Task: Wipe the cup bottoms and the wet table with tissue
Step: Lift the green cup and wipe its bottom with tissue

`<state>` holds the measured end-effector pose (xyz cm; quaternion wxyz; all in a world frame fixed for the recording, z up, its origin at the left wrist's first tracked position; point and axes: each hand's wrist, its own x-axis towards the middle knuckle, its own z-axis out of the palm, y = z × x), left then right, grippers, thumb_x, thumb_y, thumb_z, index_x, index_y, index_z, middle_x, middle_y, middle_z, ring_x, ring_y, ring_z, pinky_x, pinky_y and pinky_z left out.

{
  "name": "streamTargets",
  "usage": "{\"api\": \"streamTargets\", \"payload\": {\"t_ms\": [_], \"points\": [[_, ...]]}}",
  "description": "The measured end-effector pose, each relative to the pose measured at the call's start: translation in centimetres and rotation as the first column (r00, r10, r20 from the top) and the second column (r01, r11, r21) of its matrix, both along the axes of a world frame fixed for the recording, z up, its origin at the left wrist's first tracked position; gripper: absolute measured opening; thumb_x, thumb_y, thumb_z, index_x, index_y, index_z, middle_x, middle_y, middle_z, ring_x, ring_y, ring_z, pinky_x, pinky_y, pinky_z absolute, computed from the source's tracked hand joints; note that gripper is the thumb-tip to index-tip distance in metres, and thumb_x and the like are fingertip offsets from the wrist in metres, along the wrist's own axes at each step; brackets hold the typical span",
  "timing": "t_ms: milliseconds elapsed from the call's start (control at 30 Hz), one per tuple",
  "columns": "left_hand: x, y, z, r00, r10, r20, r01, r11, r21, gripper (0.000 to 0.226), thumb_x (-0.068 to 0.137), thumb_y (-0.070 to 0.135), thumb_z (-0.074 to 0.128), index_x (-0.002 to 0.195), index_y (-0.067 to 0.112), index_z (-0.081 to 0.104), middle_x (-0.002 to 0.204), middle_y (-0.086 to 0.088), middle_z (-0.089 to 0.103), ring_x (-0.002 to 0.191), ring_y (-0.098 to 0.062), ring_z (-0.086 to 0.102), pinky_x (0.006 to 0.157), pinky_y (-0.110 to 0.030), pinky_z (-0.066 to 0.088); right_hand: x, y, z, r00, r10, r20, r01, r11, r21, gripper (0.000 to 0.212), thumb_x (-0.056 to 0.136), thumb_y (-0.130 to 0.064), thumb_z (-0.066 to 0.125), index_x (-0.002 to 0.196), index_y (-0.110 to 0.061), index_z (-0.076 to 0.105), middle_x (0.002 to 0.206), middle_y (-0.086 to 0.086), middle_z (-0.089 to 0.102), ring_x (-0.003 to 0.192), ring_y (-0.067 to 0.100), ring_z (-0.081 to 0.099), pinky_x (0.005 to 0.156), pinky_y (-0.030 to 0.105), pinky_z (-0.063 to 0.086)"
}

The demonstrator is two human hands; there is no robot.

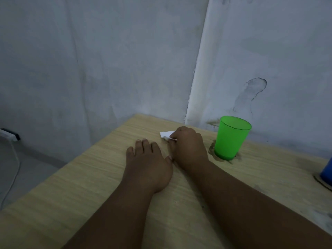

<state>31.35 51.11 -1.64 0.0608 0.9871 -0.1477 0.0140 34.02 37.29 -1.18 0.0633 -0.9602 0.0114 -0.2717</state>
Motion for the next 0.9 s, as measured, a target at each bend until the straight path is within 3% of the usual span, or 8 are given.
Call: {"api": "streamTargets", "payload": {"t_ms": [200, 367, 533, 700, 800, 900], "points": [[0.0, 0.1, 0.1, 1.0, -0.005, 0.02, 0.006, 0.999, -0.05, 0.073, 0.102, 0.059, 0.023, 0.156, 0.01, 0.026, 0.167, -0.017, 0.016, 0.154, -0.033, 0.011, 0.122, -0.053, 0.013, -3.6, 0.1, 1.6, 0.955, 0.119, 0.272, -0.174, 0.966, 0.19, 0.019, 0.092, -0.026, 0.053, 0.096, -0.018, 0.069, 0.092, 0.0, 0.068, 0.088, 0.022, 0.06, 0.072, 0.034, 0.048], [-0.4, -0.1, 0.5, 0.999, 0.003, 0.033, -0.001, 0.997, -0.072, 0.06, 0.099, 0.053, 0.031, 0.144, 0.013, 0.04, 0.157, -0.014, 0.035, 0.147, -0.035, 0.027, 0.118, -0.051, 0.024, -9.9, -2.3, 2.8, 0.937, 0.172, 0.303, -0.216, 0.97, 0.116, 0.018, 0.096, -0.026, 0.05, 0.106, -0.022, 0.064, 0.095, -0.004, 0.069, 0.087, 0.02, 0.063, 0.068, 0.034, 0.05], [-2.0, -1.8, 1.9, 0.992, -0.06, 0.113, 0.079, 0.981, -0.175, 0.052, 0.099, 0.045, 0.041, 0.14, 0.012, 0.049, 0.145, -0.01, 0.051, 0.136, -0.029, 0.043, 0.111, -0.041, 0.035, -14.5, -7.5, 2.2, 0.941, 0.028, 0.338, -0.101, 0.974, 0.201, 0.016, 0.09, -0.023, 0.055, 0.102, -0.025, 0.065, 0.089, -0.006, 0.07, 0.078, 0.016, 0.063, 0.063, 0.031, 0.048], [-4.0, -6.5, 3.2, 0.991, -0.106, 0.086, 0.136, 0.832, -0.538, 0.056, 0.096, 0.04, 0.056, 0.146, 0.016, 0.049, 0.151, -0.006, 0.051, 0.138, -0.025, 0.046, 0.112, -0.038, 0.039, -15.8, -11.1, 2.6, 0.921, -0.174, 0.348, 0.014, 0.909, 0.418, 0.013, 0.088, -0.016, 0.06, 0.099, -0.022, 0.066, 0.078, -0.008, 0.063, 0.069, 0.011, 0.058, 0.058, 0.023, 0.043], [-4.5, -9.9, 3.4, 0.994, -0.109, 0.005, 0.083, 0.725, -0.683, 0.066, 0.093, 0.038, 0.06, 0.152, 0.016, 0.042, 0.156, -0.007, 0.045, 0.141, -0.024, 0.043, 0.112, -0.036, 0.038, -15.6, -12.4, 2.8, 0.911, -0.272, 0.311, 0.059, 0.831, 0.553, 0.013, 0.088, -0.013, 0.056, 0.095, -0.021, 0.064, 0.076, -0.009, 0.061, 0.066, 0.004, 0.054, 0.054, 0.009, 0.039], [-5.1, -12.9, 3.4, 0.993, -0.12, -0.005, 0.071, 0.627, -0.776, 0.062, 0.09, 0.034, 0.067, 0.143, 0.01, 0.048, 0.147, -0.01, 0.052, 0.13, -0.021, 0.049, 0.092, -0.028, 0.037, -15.4, -13.5, 2.4, 0.898, -0.333, 0.286, 0.047, 0.722, 0.691, 0.02, 0.087, -0.01, 0.055, 0.103, -0.019, 0.063, 0.082, -0.01, 0.062, 0.075, 0.004, 0.059, 0.059, 0.014, 0.047]]}}
